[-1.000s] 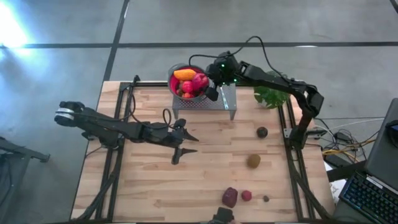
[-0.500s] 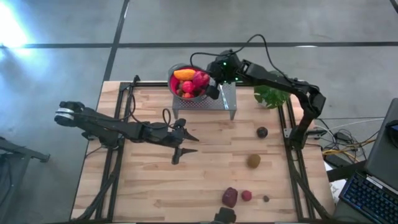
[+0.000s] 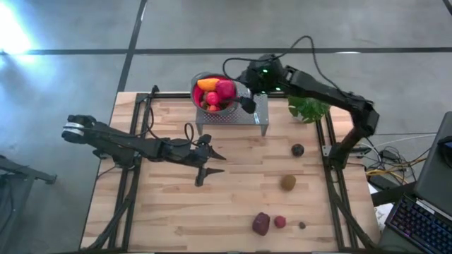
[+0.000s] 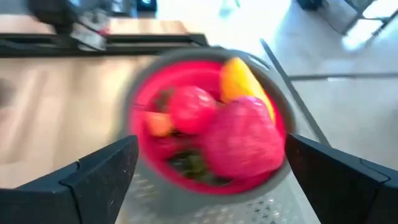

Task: Pick & Place Fruit
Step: Put the black plum into the red strainer bowl on the shelf

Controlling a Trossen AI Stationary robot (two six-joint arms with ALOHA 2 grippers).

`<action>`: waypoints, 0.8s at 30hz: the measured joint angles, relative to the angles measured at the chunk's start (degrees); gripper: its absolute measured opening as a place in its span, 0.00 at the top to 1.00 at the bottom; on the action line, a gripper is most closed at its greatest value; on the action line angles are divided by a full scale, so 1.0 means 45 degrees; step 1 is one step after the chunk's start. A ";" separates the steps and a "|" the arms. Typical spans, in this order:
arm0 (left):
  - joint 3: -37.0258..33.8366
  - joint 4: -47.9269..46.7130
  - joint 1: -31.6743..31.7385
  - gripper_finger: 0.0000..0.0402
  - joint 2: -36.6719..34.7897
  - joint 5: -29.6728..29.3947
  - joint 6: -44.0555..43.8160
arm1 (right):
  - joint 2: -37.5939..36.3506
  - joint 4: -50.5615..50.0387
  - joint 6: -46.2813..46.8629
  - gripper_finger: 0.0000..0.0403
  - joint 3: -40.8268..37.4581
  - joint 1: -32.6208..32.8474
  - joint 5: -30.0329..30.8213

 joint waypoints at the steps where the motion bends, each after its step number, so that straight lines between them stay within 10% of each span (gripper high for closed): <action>1: 0.0000 0.0000 0.0000 0.47 0.0000 0.0000 0.0000 | -0.0356 -0.0463 0.0014 0.01 0.0056 0.0191 -0.0005; 18: -0.0002 0.0117 -0.0027 0.47 0.0000 0.0000 -0.0696 | -0.4245 -0.6994 0.4352 0.01 -0.0303 0.4063 0.0111; 24: -0.0040 0.0112 -0.0034 0.47 0.0000 0.0000 -0.0696 | -0.4662 -0.9291 0.7343 0.01 -0.1455 0.5610 0.2994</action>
